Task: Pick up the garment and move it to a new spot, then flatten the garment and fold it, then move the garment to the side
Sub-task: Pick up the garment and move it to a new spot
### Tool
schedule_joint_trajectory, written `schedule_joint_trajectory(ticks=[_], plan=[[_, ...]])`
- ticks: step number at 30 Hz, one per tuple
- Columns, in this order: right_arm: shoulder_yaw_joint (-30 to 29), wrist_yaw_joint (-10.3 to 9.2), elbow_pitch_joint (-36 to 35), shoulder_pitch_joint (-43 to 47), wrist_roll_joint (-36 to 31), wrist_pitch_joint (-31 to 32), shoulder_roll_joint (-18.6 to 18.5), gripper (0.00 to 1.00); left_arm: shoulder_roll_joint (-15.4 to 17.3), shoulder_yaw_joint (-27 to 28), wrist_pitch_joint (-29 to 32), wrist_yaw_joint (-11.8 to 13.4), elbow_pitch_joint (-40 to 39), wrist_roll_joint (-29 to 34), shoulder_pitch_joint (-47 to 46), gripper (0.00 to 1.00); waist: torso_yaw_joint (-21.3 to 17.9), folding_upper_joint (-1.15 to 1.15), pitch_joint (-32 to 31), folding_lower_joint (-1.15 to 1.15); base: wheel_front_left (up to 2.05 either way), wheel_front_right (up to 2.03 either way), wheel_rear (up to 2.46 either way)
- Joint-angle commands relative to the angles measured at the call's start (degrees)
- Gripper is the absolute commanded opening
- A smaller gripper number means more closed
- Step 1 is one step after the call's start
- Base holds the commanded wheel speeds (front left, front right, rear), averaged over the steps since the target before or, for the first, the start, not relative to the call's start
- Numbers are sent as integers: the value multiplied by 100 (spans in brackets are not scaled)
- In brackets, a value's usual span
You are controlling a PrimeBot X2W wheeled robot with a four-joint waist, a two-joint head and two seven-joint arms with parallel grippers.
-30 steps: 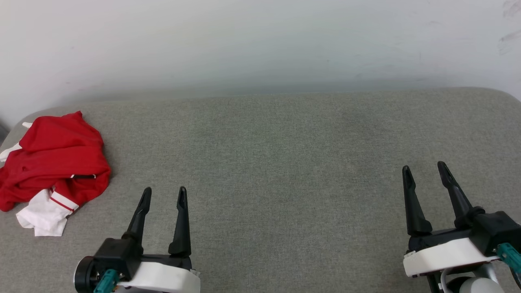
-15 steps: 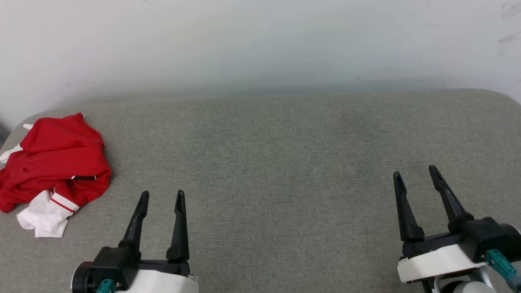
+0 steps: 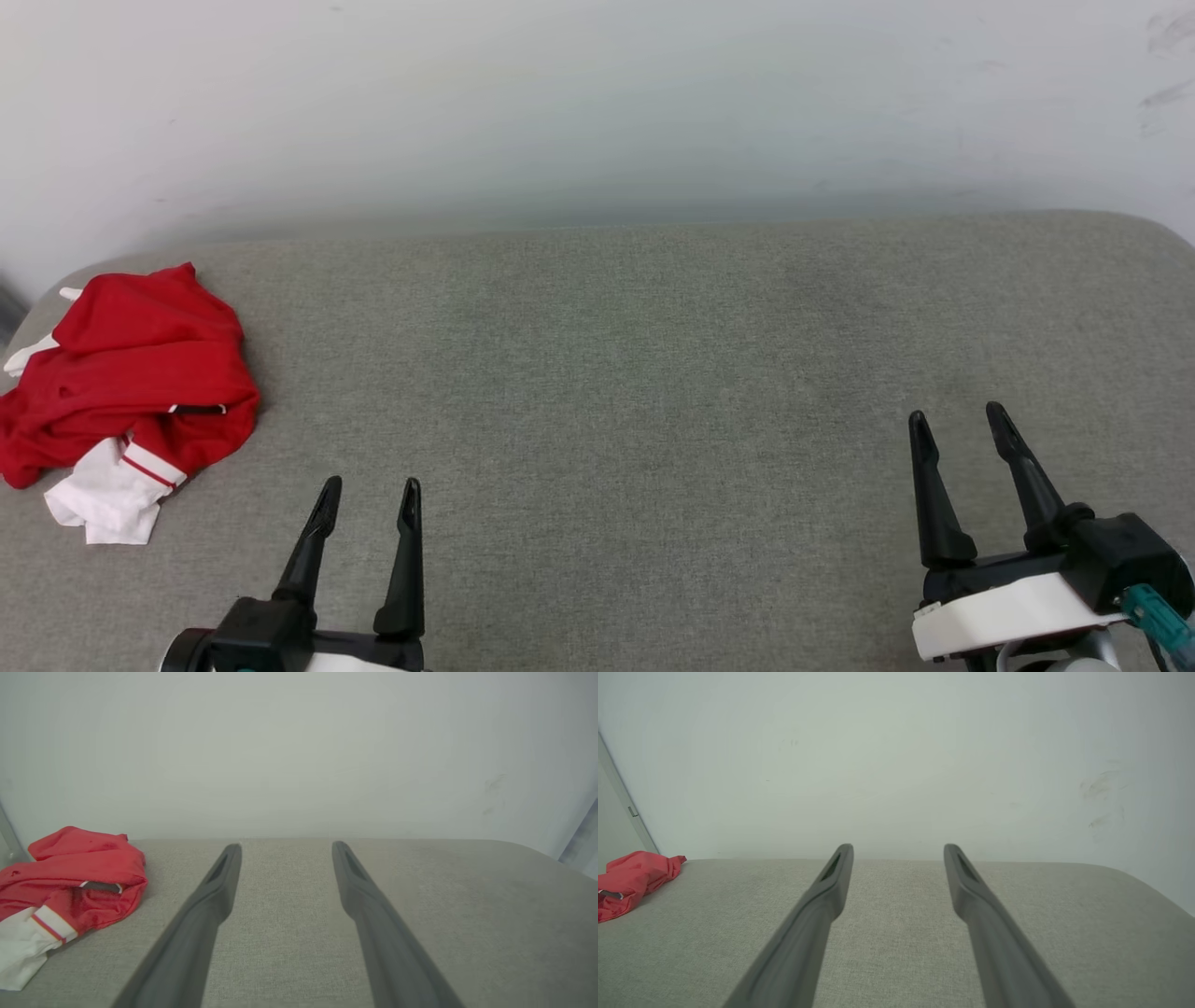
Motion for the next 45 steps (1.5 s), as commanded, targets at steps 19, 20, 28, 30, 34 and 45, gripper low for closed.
schedule_joint_trajectory(ticks=[19, 20, 28, 30, 34, 45], plan=[[355, -2, -4, 68, 252, -84, 15, 100, -10, 279, -84, -150, 25, 243, -116, 100, 1248, 0, 91, 0, 0, 0, 0], [408, -2, 2, 69, 266, -84, 15, 100, -9, 302, -84, -144, 28, 224, -94, 100, 1355, 0, 75, 0, 0, 0, 0], [611, -2, 46, 97, 205, -84, 14, 100, -10, 454, -84, -150, 15, 215, 98, 100, 2172, 0, -39, 0, 0, 0, 0], [624, -2, 56, 128, 242, -84, 14, 100, -10, 458, -83, -162, 10, 229, 148, 100, 2358, 0, -71, 0, 0, 0, 0], [685, -1, 75, 141, 349, -84, 14, 100, -10, 464, -83, -175, -4, 403, 190, 100, 2667, 0, -112, 0, 0, 0, 0], [864, -2, 166, 4, 278, -84, 13, 100, -10, 414, -83, -98, -99, 536, 274, 100, 3008, 0, -72, 0, 0, 0, 0]])
